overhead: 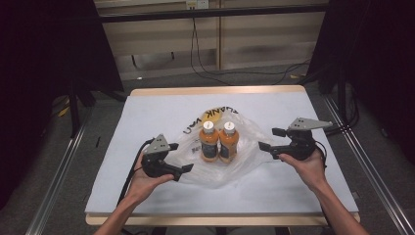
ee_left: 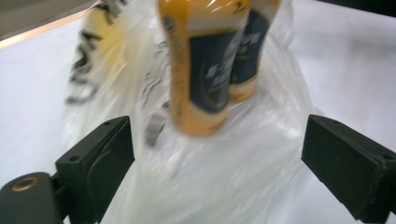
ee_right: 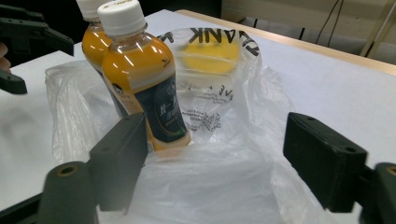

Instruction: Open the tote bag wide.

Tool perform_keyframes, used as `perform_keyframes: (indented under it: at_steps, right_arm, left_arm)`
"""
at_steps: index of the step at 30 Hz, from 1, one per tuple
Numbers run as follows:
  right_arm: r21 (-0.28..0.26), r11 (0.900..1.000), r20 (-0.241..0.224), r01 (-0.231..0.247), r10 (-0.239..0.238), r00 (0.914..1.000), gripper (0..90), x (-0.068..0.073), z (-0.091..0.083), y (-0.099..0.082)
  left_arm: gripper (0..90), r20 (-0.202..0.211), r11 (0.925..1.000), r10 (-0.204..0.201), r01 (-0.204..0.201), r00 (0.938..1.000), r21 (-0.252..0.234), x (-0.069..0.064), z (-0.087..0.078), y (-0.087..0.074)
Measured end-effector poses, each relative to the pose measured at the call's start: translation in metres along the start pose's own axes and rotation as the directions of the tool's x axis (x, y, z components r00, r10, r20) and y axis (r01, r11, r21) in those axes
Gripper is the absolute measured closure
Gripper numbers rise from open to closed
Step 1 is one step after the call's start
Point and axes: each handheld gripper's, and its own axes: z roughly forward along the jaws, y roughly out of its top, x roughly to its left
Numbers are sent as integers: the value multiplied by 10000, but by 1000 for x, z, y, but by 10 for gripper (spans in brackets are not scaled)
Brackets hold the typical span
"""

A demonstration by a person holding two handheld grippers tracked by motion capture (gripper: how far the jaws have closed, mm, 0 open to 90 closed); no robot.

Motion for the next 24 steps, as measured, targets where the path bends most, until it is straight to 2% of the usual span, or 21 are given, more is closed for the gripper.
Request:
perform_keyframes:
  at_steps: [1,4,6,10,14,17,19,24]
  right_arm:
    - [-22,10000,95,25,-25,10000,192,1,-2,-2]
    - [-167,9998,319,-61,66,9995,171,4,-10,-8]
    - [-177,9997,283,-165,170,9995,170,5,-14,-12]
    - [-232,9996,569,-172,185,9982,158,8,-26,-22]
    - [12,9994,751,-347,345,9966,152,8,-36,-35]
    - [-32,9980,865,-626,626,9943,143,7,-45,-47]
    - [-31,9972,986,-751,751,9923,140,6,-49,-53]
    - [-159,9953,1240,-957,969,9875,135,7,-65,-63]
  left_arm:
    - [83,-67,9995,-251,250,9997,-169,1,-4,-2]
    - [70,-360,9992,-291,281,9989,-275,5,-15,-7]
    - [64,-499,9993,-307,296,9983,-220,5,-20,-10]
    - [62,-626,9983,-495,475,9968,-337,4,-31,-20]
    - [48,-862,9985,-495,472,9951,-284,3,-42,-28]
    - [39,-928,9974,-569,525,9941,-494,2,-50,-34]
    - [34,-1035,9979,-515,470,9933,-450,2,-55,-38]
    - [29,-1410,9937,-959,867,9854,-704,5,-67,-52]
